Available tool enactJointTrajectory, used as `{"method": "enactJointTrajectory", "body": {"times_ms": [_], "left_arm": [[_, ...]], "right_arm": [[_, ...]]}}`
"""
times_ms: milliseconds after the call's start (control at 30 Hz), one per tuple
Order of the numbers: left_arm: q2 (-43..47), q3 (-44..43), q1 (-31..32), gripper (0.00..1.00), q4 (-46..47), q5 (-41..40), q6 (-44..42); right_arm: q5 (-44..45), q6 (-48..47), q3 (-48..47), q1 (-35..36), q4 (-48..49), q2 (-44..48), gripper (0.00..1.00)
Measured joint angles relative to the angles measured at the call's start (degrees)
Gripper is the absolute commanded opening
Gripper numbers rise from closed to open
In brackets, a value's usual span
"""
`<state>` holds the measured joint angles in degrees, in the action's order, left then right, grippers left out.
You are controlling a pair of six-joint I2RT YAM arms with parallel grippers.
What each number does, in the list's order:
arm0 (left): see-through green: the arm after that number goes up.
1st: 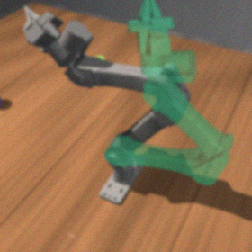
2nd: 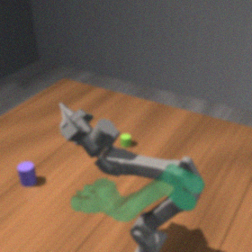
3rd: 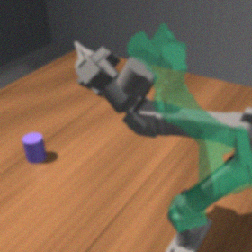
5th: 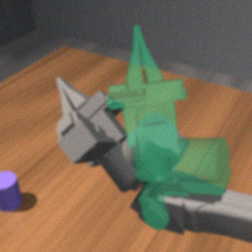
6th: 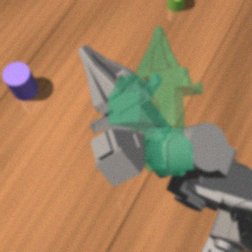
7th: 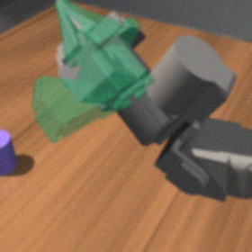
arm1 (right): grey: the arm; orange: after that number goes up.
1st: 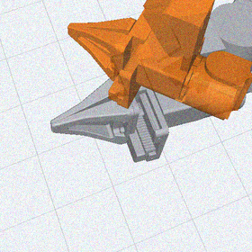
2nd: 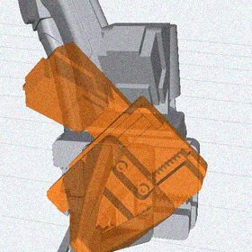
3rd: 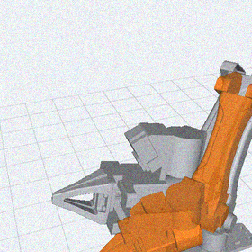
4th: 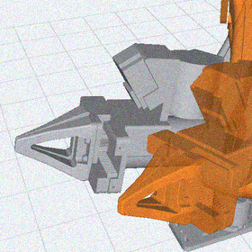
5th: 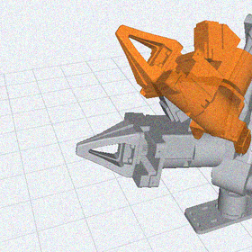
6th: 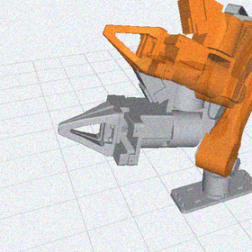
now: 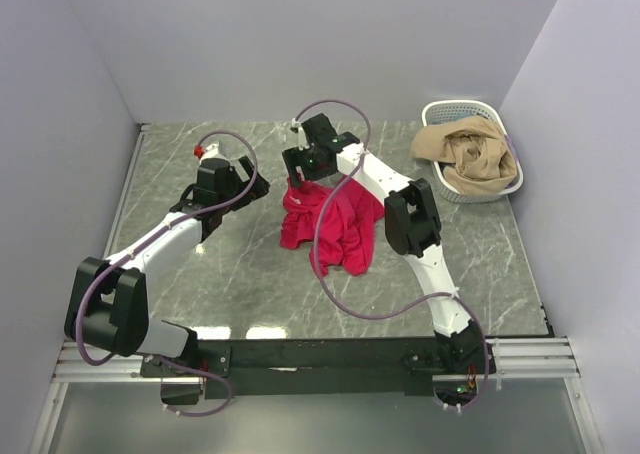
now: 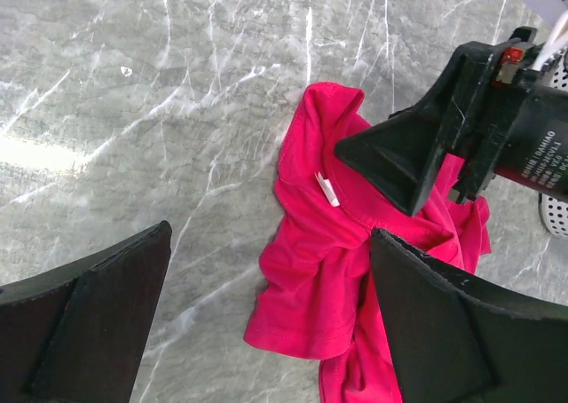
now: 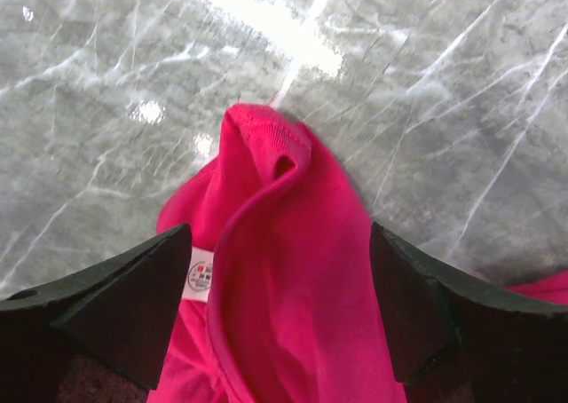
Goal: Fold and stack the t-shirts
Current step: Flatten the tshirt out
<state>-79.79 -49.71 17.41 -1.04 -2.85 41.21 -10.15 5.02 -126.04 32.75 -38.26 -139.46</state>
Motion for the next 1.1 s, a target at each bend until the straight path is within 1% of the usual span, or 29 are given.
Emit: {"method": "enactJointTrajectory", "body": {"times_ms": [33,133,167,233,467,533,633,667,767,900,1067,1100], "left_arm": [[0.0,0.0,0.0,0.99,0.0,0.0,0.0],[0.0,0.0,0.0,1.00,0.1,0.1,0.0],[0.0,0.0,0.0,0.99,0.1,0.1,0.0],[0.0,0.0,0.0,1.00,0.2,0.1,0.0],[-0.1,0.0,0.0,1.00,0.4,0.6,0.0],[-0.1,0.0,0.0,0.99,0.4,1.0,0.0],[-0.3,0.0,0.0,0.99,0.4,1.3,0.0],[-0.3,0.0,0.0,0.99,0.4,1.4,0.0],[-0.3,0.0,0.0,0.99,0.4,1.5,0.0],[-0.5,0.0,0.0,1.00,0.4,1.6,0.0],[-0.7,0.0,0.0,0.99,0.4,1.6,-0.1],[-0.7,0.0,0.0,0.99,0.4,1.6,-0.1]], "right_arm": [[0.0,0.0,-0.3,0.0,0.0,-0.3,0.85],[0.0,0.0,-1.6,0.0,-0.2,-1.3,0.77],[0.0,0.0,-2.7,0.0,-0.3,-1.9,0.72],[-0.2,0.0,-4.4,0.1,-0.1,-3.0,0.66],[-1.0,0.0,-6.0,0.2,-0.1,-4.8,0.67],[-1.1,0.0,-6.3,0.2,-0.1,-5.2,0.65],[-1.1,0.0,-6.3,0.2,-0.2,-5.2,0.58],[-1.1,0.0,-6.4,0.3,-0.2,-5.2,0.53],[-1.3,0.0,-6.7,0.3,-0.4,-5.3,0.44],[-1.4,0.2,-7.1,0.3,-0.3,-5.4,0.44],[-1.6,0.3,-7.2,0.3,-0.3,-5.5,0.51],[-1.6,0.4,-7.2,0.3,-0.3,-5.6,0.51]]}}
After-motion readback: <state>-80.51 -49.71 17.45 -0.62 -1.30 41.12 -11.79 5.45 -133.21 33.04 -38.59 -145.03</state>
